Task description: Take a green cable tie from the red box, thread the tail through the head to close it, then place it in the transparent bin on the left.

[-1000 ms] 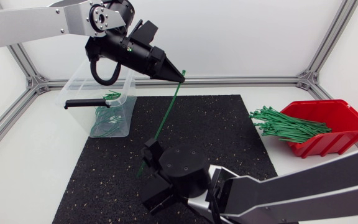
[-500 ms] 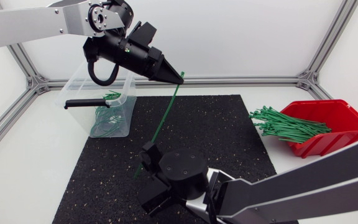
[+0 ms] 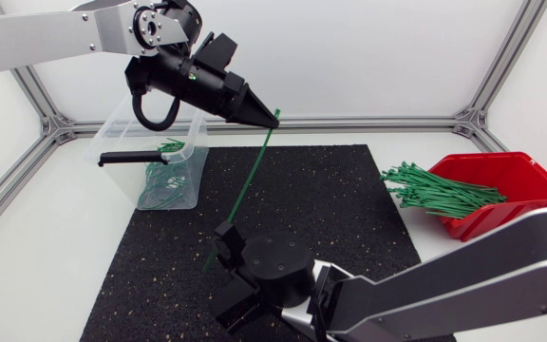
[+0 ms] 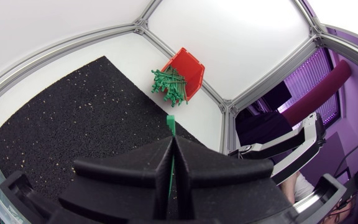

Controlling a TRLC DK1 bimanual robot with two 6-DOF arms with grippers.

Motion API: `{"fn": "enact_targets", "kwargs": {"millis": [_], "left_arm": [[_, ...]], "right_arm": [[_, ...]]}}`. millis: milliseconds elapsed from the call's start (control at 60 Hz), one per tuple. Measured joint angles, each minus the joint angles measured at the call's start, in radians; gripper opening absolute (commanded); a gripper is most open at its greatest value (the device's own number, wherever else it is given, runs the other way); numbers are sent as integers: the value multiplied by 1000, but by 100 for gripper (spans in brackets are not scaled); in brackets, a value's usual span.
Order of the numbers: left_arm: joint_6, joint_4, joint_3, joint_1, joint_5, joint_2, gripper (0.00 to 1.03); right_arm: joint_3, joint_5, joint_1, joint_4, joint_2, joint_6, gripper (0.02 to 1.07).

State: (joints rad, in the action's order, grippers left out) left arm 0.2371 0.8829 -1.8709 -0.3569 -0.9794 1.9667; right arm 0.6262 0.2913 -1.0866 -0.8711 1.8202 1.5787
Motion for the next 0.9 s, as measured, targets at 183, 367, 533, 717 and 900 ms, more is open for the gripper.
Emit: {"fn": "enact_targets", "kwargs": {"millis": [183, 367, 533, 717, 900], "left_arm": [[0, 5, 0, 8, -41, 0, 3], [19, 40, 0, 16, -71, 0, 3], [42, 73, 0, 16, -73, 0, 3], [56, 90, 0, 16, -79, 0, 3], [64, 95, 0, 15, -84, 0, 3]], "right_arm": [[0, -4, 0, -21, 0, 5, 22], [0, -3, -13, -38, 0, 25, 22], [-4, 0, -32, -49, 0, 42, 21], [-24, 2, -44, -59, 0, 50, 20], [-24, 7, -45, -76, 0, 50, 18]]}}
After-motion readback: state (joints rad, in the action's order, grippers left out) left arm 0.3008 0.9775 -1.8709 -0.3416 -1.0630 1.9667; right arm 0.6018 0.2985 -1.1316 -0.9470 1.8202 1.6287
